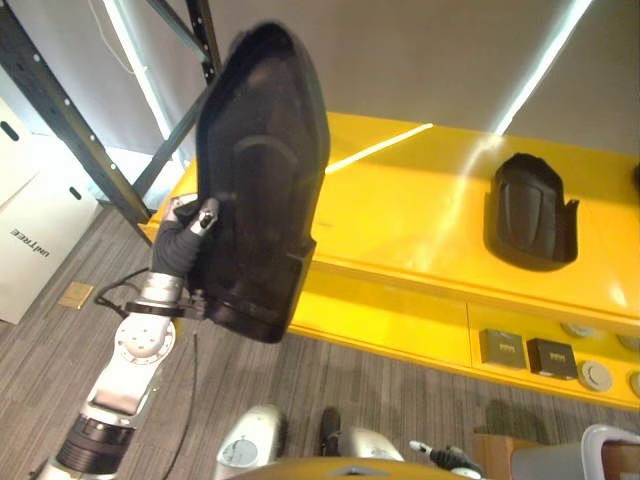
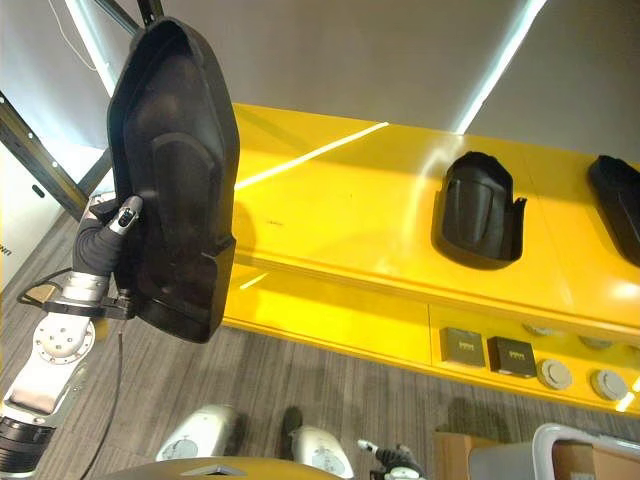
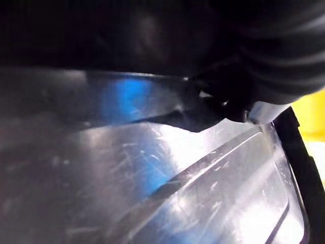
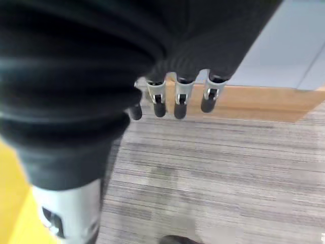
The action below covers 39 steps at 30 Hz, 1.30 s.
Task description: Move parts from the plastic box to the shelf.
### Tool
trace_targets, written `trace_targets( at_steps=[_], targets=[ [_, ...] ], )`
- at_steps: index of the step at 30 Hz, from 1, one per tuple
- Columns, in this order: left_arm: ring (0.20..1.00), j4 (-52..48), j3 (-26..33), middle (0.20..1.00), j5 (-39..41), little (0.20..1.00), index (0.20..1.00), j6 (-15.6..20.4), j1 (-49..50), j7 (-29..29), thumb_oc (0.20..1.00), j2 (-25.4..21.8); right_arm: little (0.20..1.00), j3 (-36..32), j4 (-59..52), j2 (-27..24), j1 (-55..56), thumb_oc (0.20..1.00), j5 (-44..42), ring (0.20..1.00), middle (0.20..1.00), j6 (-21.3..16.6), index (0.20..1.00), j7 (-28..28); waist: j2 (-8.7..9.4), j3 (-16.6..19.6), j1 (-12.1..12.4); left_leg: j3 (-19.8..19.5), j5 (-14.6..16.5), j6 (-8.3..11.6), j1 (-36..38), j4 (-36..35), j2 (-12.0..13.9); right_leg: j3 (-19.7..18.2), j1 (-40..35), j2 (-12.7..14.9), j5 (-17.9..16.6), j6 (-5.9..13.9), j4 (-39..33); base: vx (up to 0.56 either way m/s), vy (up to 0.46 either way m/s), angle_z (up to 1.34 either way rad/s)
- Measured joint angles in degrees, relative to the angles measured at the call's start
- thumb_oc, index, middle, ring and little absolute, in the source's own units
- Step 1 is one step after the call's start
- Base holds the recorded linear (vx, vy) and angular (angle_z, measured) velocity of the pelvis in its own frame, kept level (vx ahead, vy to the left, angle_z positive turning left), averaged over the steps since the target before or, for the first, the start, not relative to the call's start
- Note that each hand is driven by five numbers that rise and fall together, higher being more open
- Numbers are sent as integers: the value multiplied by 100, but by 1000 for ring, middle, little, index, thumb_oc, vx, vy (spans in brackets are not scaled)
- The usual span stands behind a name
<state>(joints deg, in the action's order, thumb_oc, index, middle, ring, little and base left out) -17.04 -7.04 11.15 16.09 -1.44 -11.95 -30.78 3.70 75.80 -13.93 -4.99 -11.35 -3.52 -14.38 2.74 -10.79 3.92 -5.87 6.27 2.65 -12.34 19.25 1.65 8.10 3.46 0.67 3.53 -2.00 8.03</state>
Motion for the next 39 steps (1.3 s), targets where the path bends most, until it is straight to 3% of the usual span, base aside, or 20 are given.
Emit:
trace_targets(
  at_steps=[1,2,5,7,8,9,11,12,16,19,20,25,30,34,35,39],
  targets=[
    [200,2,55,200,-1,200,200,1,-14,-12,200,8,1000,-21,-148,-41,-24,1000,-73,1000,1000,-20,1000,-7,-81,48,-40,-81,-169,186,144,-911,367,7,-166,-89,-115,127,-258,222,208,-1],
    [200,34,136,200,-1,200,200,0,-52,-34,200,62,1000,9,-303,-144,-60,1000,-122,1000,1000,-31,1000,-4,-158,75,-54,-402,-486,411,373,-2006,666,-53,-369,-149,-313,17,-555,193,219,-10],
    [200,154,205,200,-27,200,200,0,-77,-117,200,109,1000,103,-289,-263,-266,1000,-127,1000,1000,-121,1000,-1,-388,208,-34,-808,-716,444,544,-2380,649,-297,-696,-194,-435,165,-978,208,302,-49],
    [200,386,214,200,-22,200,200,1,-67,-163,200,354,1000,103,-285,-259,-191,1000,-102,1000,1000,-135,1000,0,-585,368,-130,-696,-847,247,687,-2264,480,-402,-929,-166,-368,322,-1084,172,255,-45],
    [200,543,172,200,-24,200,200,-9,-70,-162,200,441,1000,114,-282,-237,-178,1000,-79,1000,1000,-127,1000,-1,-662,446,-151,-617,-1056,227,783,-2237,435,-462,-981,-133,-295,413,-1072,99,204,-35],
    [200,662,128,200,-26,200,200,-44,-74,-161,200,449,1000,148,-253,-183,-128,1000,-38,1000,1000,-123,1000,3,-618,489,-184,-486,-1282,256,827,-2235,338,-524,-1015,-20,-227,513,-1032,58,188,-42],
    [200,721,73,200,-24,200,200,-156,-70,-168,200,316,1000,211,-218,107,-27,1000,52,1000,1000,-109,1000,-2,-368,534,-212,-208,-1335,97,928,-2305,95,-766,-816,281,-113,675,-825,37,160,-64],
    [200,721,68,200,-27,200,200,-240,-95,-179,200,40,1000,316,-266,516,25,1000,70,1000,1000,-98,1000,11,-136,544,-212,170,-1349,-44,923,-2376,-35,-979,-566,492,-78,733,-718,70,144,-89],
    [200,884,-162,200,-258,200,200,-378,-248,-218,200,-38,1000,679,-407,762,88,1000,465,1000,1000,-127,1000,110,25,561,-391,452,-1250,-146,925,-2378,-298,-918,-629,897,-305,1007,-1074,51,46,-50],
    [200,885,-221,200,-396,200,200,-456,-228,-232,200,43,1000,638,-412,798,103,1000,471,1000,1000,-124,1000,136,93,595,-429,478,-1213,-129,924,-2381,-366,-924,-752,949,-355,1031,-1227,41,-10,-4],
    [200,907,-218,200,-471,200,200,-496,-233,-245,200,45,1000,619,-392,804,135,1000,479,1000,1000,-134,1000,143,113,610,-448,499,-1212,-127,923,-2383,-363,-931,-767,953,-350,1122,-1279,53,-25,-3],
    [200,1596,-263,200,-852,200,200,-778,-471,-285,200,187,1000,514,-231,556,146,1000,510,1000,1000,-124,1000,184,-118,719,-552,473,-1236,-37,889,-2416,-59,-935,-736,631,-377,1052,-1307,-19,-38,-5],
    [200,2096,-492,200,-1023,200,200,-962,-985,-460,200,360,1000,625,135,311,211,1000,728,1000,1000,45,1000,265,-134,724,-595,394,-1444,40,462,-2381,136,-898,-335,410,-505,910,-1302,-135,-38,2],
    [200,2966,-808,200,-1012,200,200,-1129,-2087,-780,200,570,1000,1089,126,248,96,1000,727,1000,1000,138,1000,229,-229,445,-634,367,-1599,63,13,-2379,207,-888,114,333,-631,941,-1305,-191,-20,-2],
    [200,3340,-932,200,-1002,200,200,-1147,-2696,-960,200,625,1000,1568,89,135,-180,1000,902,1000,1000,147,1000,198,-279,269,-650,351,-1653,121,-213,-2380,230,-883,323,310,-739,946,-1295,-100,-4,-6],
    [200,3782,-909,200,-899,200,200,-1231,-3336,-1274,200,858,1000,1878,-242,225,-616,1000,1183,1000,1000,101,1000,165,-348,22,-744,360,-1687,111,-359,-2381,237,-898,497,310,-797,929,-1307,-60,1,-4]
  ],
)
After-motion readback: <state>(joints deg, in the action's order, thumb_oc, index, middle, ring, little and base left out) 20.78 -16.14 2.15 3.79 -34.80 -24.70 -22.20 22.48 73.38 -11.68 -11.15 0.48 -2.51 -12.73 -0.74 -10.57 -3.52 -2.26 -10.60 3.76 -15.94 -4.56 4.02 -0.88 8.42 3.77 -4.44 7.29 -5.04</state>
